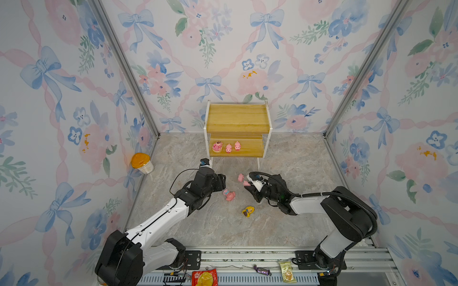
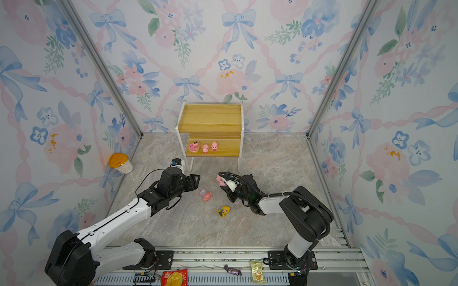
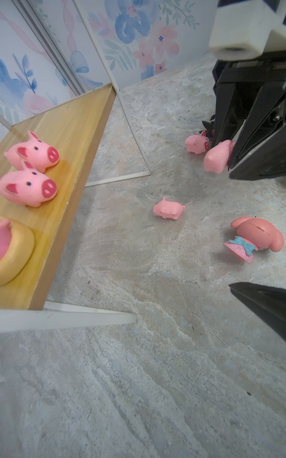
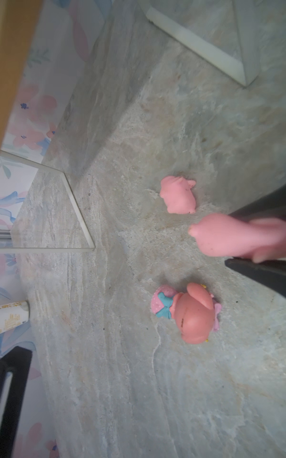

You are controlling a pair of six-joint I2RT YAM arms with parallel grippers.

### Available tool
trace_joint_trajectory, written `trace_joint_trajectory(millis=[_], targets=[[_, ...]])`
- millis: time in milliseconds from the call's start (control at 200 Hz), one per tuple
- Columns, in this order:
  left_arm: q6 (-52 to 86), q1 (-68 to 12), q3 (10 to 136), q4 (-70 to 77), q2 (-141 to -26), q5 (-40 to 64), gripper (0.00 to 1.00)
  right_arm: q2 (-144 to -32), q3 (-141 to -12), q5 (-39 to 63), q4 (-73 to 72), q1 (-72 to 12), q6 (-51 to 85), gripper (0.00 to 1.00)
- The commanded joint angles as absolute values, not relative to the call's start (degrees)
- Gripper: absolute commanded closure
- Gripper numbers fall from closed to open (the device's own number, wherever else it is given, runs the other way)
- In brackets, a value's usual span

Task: Organize plastic toys on shelves
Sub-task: Pick up the plastic toy from the center of the table, then place the plastic toy on the shelf.

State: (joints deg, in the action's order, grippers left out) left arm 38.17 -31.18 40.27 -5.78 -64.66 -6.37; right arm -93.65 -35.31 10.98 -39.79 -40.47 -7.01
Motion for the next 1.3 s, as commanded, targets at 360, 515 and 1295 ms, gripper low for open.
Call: trace_joint_trajectory(millis=[360, 515, 1295], targets=[[28.46, -30.85, 48.97, -16.38, -60.56, -4.16, 0.33, -88.51, -51.66, -24.22, -13.48, -50.34, 9.96, 0.77], [25.92, -30.85, 49.6, -18.23, -59.3, -2.64, 0.33, -89.28, -56.9, -33.72, -9.9, -52.8, 12.85, 0.77], [18.54, -28.56, 43.19, -20.3, -46.62, -3.12, 0.32, -100.74, -72.85, -37.87, -7.53, -48.2, 18.18, 0.77]])
